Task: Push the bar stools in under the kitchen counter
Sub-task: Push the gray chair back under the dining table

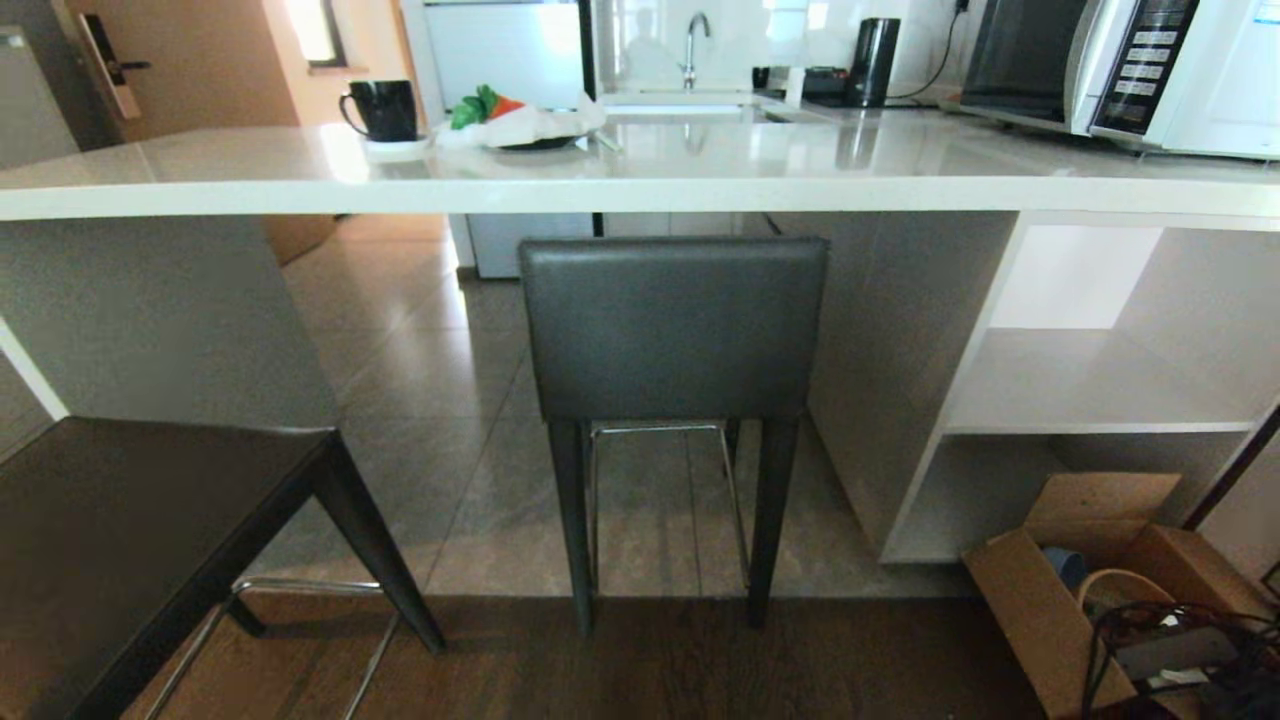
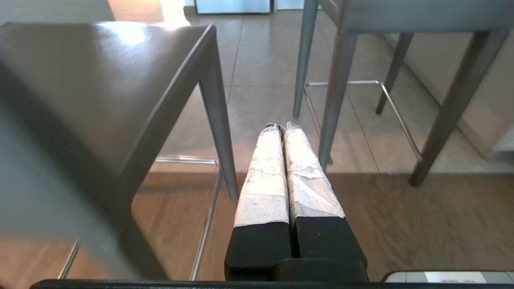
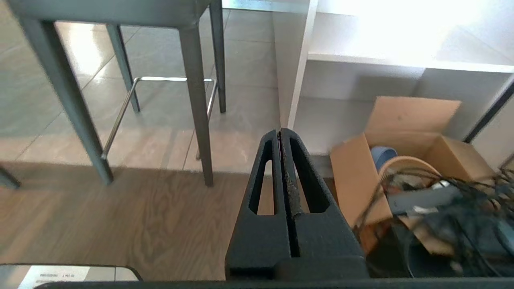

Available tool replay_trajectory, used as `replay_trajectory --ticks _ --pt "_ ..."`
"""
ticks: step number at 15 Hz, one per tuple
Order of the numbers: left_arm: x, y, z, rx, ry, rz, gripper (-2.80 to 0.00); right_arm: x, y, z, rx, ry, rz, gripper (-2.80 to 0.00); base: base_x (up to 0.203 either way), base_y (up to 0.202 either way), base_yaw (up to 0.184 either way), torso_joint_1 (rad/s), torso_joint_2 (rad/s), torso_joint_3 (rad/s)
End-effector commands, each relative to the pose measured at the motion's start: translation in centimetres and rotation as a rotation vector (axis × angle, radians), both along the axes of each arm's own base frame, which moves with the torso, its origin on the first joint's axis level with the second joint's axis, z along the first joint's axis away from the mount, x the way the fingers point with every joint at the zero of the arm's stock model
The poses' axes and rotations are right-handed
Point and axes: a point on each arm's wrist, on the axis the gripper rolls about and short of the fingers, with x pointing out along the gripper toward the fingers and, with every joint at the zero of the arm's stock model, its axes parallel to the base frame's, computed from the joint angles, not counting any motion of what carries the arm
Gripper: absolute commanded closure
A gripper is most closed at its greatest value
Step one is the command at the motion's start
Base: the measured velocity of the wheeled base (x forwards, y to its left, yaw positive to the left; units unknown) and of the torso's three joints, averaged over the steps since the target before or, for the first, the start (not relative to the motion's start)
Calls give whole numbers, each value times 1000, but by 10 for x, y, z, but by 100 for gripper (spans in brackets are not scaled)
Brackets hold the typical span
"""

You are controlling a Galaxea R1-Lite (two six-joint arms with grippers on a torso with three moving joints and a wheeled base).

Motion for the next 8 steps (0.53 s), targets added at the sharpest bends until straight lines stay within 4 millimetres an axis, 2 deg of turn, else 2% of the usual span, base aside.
replay_trajectory --ticks 1,8 --pt "0 0 0 -2 3 1 0 0 0 0 0 1 1 0 -191 0 -4 6 -2 -1" --pt "0 0 0 -4 3 8 0 0 0 0 22 0 -9 0 -198 0 -3 2 2 4"
